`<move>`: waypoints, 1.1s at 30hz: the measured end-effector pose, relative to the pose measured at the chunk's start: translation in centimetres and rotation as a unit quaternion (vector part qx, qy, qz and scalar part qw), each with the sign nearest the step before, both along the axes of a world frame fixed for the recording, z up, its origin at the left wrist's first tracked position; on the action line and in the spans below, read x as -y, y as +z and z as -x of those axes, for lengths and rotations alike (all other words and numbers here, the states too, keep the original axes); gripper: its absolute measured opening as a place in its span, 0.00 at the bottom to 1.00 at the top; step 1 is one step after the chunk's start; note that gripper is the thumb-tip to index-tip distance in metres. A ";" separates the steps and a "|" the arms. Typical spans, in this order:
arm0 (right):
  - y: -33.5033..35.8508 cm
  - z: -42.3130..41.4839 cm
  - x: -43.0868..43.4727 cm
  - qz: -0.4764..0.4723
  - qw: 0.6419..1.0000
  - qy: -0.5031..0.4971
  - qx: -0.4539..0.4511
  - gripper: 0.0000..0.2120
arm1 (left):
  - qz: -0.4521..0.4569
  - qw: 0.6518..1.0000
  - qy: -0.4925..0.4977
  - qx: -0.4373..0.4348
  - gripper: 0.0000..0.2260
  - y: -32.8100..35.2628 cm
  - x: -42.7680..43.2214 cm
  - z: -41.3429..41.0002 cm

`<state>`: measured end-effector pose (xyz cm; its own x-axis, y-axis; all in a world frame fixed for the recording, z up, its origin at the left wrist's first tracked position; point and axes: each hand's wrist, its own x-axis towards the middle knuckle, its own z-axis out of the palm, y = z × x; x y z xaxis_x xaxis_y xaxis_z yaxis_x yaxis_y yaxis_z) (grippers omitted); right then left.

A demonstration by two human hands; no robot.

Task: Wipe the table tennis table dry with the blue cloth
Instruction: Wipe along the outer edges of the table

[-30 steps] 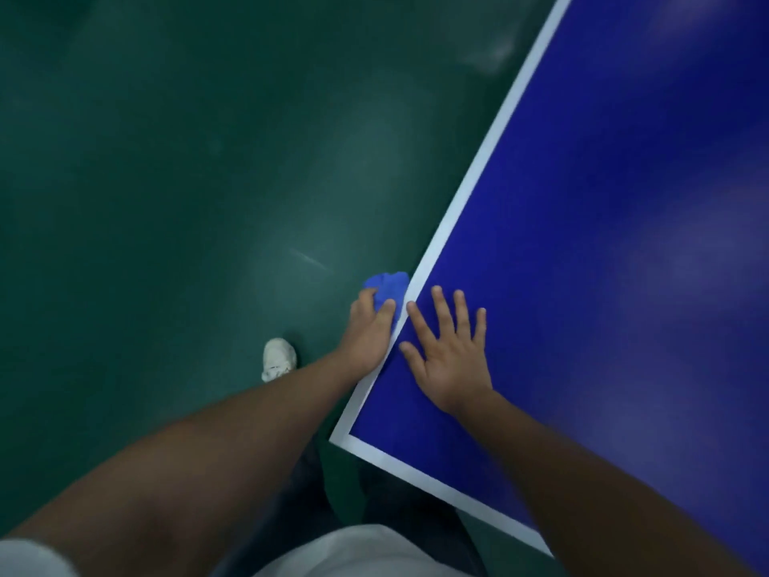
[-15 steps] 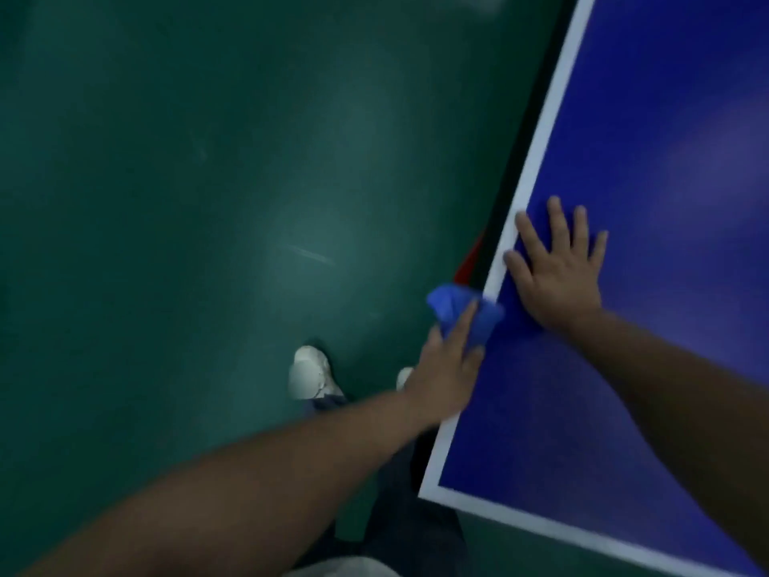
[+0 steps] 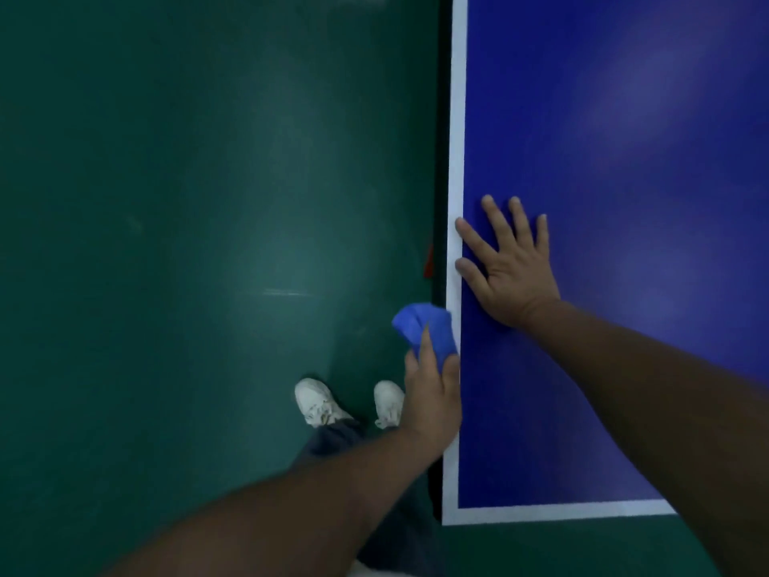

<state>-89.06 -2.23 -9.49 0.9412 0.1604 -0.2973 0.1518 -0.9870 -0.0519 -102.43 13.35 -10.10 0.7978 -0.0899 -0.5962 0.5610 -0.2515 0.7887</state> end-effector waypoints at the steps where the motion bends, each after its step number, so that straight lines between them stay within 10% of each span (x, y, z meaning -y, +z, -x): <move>1: 0.0 -0.4 0.2 0.007 1.000 0.012 -0.002 0.30 | 0.010 1.000 0.000 -0.014 0.26 0.4 -0.1 1.0; 14: -0.1 0.3 0.2 -0.017 1.000 -0.013 -0.019 0.30 | 0.003 0.998 -0.031 -0.052 0.25 -0.8 1.7 -19.0; 24: 1.1 0.2 0.2 -0.011 0.996 -0.018 -0.090 0.33 | -0.018 0.992 -0.078 -0.100 0.26 0.2 0.3 -13.3; 33: 3.5 -14.7 4.4 -0.058 0.997 -0.058 0.003 0.29 | -0.074 0.997 -0.024 0.008 0.25 0.2 4.2 -31.5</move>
<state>-74.36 -6.67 -6.01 0.9569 0.0823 -0.2784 0.0367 -0.9856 -0.1652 -70.94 9.11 -9.88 0.8039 -0.0398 -0.5934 0.5334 -0.3928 0.7491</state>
